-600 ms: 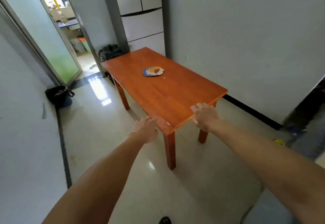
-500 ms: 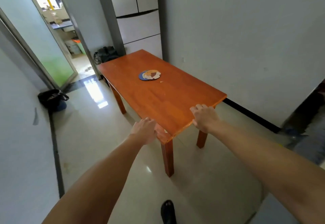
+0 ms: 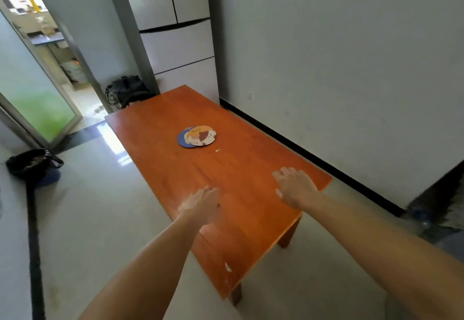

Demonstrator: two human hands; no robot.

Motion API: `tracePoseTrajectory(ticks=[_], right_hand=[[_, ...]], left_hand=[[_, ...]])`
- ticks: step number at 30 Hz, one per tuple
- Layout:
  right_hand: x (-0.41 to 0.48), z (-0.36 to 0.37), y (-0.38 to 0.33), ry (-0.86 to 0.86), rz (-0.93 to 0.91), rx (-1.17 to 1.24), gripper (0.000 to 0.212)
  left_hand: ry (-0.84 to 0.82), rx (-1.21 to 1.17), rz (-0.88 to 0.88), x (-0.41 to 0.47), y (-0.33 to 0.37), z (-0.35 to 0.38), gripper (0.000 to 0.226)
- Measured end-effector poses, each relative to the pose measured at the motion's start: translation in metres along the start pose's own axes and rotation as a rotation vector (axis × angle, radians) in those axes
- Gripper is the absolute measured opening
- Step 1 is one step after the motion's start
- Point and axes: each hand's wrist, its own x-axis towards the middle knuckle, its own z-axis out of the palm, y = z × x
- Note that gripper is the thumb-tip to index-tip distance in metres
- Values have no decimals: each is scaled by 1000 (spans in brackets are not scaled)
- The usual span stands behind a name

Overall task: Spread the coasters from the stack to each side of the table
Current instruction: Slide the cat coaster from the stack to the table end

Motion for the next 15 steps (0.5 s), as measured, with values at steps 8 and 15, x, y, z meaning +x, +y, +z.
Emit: tracePoseTrajectory(ticks=[8, 15], right_hand=[[125, 32, 62, -64, -136, 47, 45], [238, 56, 105, -172, -283, 55, 43]], left_hand=[[-73, -56, -164, 113, 3, 8, 33], [-80, -154, -381, 177, 20, 25, 43]])
